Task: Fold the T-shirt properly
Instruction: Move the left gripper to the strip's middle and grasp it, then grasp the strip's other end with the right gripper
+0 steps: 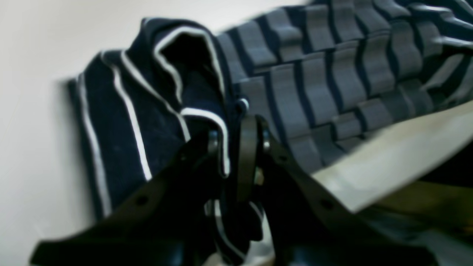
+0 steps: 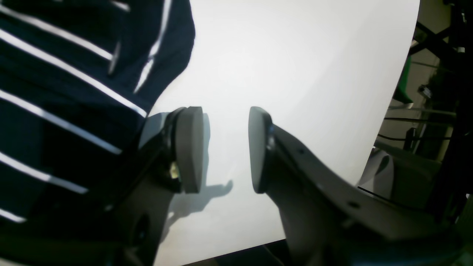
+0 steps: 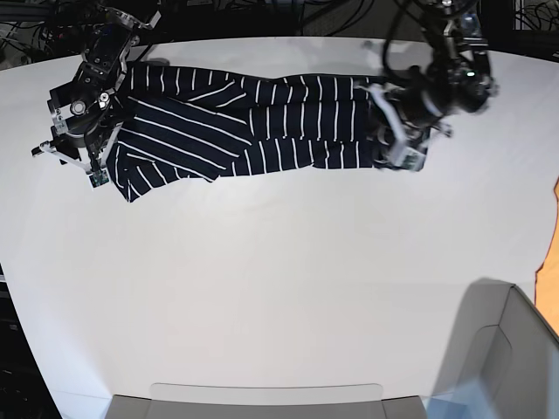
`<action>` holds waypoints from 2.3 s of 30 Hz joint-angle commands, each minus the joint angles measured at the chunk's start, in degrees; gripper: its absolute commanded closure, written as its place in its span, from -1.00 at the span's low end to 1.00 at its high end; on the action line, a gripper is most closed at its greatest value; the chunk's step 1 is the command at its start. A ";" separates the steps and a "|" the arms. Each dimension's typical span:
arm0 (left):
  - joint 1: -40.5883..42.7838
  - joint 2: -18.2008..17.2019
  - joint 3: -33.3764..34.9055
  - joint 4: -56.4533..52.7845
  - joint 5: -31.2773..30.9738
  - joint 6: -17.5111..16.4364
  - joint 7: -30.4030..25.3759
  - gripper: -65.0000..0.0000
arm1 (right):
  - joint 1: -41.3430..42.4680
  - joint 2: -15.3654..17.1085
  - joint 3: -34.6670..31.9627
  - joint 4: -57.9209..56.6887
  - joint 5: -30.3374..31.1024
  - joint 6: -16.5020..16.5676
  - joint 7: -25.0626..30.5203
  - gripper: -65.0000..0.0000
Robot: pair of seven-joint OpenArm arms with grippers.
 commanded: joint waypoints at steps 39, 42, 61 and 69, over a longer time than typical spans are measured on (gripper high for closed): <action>-3.89 2.07 8.24 -0.45 -4.19 14.47 -0.88 1.00 | 1.14 -4.42 -0.54 11.22 7.32 0.62 0.37 0.35; -2.66 2.07 8.50 -0.45 -4.10 14.47 -0.88 1.00 | 2.02 -5.48 0.25 11.48 13.73 0.62 -0.69 0.35; -0.29 -0.39 8.85 -0.53 -4.01 14.21 -0.88 1.00 | -1.94 6.48 14.75 2.08 61.91 0.62 -25.43 0.35; -0.02 -0.39 8.85 -0.53 -4.01 14.12 -0.88 1.00 | -2.73 8.15 14.14 -3.46 64.20 0.62 -25.43 0.35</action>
